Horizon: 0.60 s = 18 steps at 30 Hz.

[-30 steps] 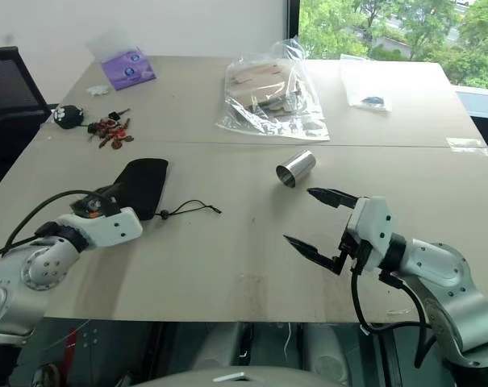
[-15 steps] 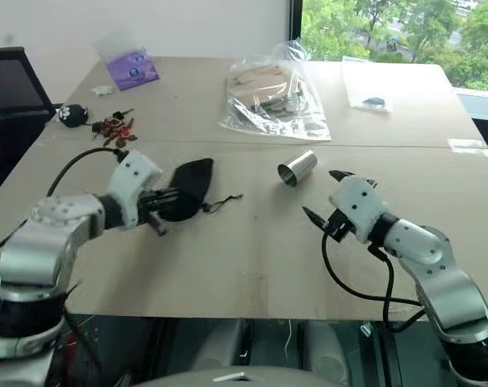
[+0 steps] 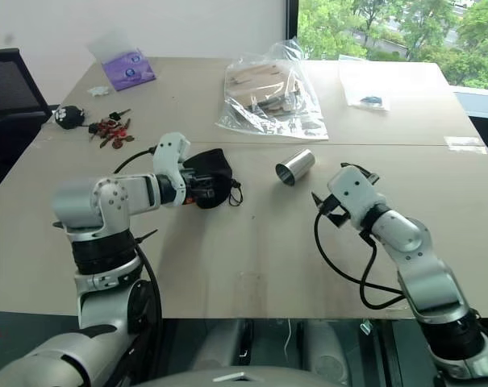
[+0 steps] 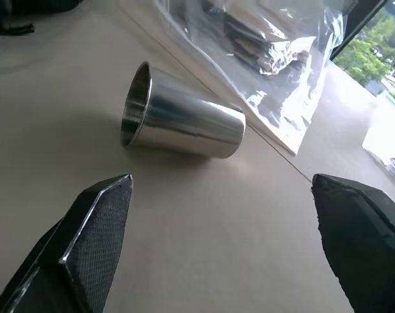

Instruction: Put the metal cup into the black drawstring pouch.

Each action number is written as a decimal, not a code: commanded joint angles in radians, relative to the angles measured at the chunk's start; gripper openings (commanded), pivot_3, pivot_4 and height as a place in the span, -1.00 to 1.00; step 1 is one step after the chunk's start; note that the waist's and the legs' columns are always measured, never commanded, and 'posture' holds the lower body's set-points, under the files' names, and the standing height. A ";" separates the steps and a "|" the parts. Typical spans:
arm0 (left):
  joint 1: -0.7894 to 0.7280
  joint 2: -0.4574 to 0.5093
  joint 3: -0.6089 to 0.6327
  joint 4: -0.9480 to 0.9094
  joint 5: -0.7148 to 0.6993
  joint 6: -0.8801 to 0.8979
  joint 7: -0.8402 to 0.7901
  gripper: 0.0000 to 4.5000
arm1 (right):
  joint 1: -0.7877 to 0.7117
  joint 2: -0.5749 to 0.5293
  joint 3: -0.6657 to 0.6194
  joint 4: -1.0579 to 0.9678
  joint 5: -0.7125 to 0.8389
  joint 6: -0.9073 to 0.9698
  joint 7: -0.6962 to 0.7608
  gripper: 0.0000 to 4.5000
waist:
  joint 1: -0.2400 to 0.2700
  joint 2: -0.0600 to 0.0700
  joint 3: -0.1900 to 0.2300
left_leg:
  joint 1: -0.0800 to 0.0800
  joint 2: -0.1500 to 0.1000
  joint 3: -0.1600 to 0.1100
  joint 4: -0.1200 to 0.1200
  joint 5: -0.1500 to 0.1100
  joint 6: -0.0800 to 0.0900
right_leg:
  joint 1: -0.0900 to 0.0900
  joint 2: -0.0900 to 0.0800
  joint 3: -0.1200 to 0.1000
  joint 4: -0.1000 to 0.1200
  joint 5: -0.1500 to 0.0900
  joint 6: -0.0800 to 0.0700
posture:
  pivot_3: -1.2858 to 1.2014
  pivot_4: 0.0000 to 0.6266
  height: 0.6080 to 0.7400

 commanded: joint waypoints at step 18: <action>-0.066 0.060 0.089 0.090 -0.091 -0.007 0.045 -0.98 | -0.271 0.188 0.142 0.111 -0.183 0.282 -0.127 1.00 | 0.002 0.000 0.000 | -0.008 -0.001 0.000 0.001 0.001 -0.002 | -0.008 -0.001 0.000 0.001 0.000 0.000 | 0.03 -0.52 1.00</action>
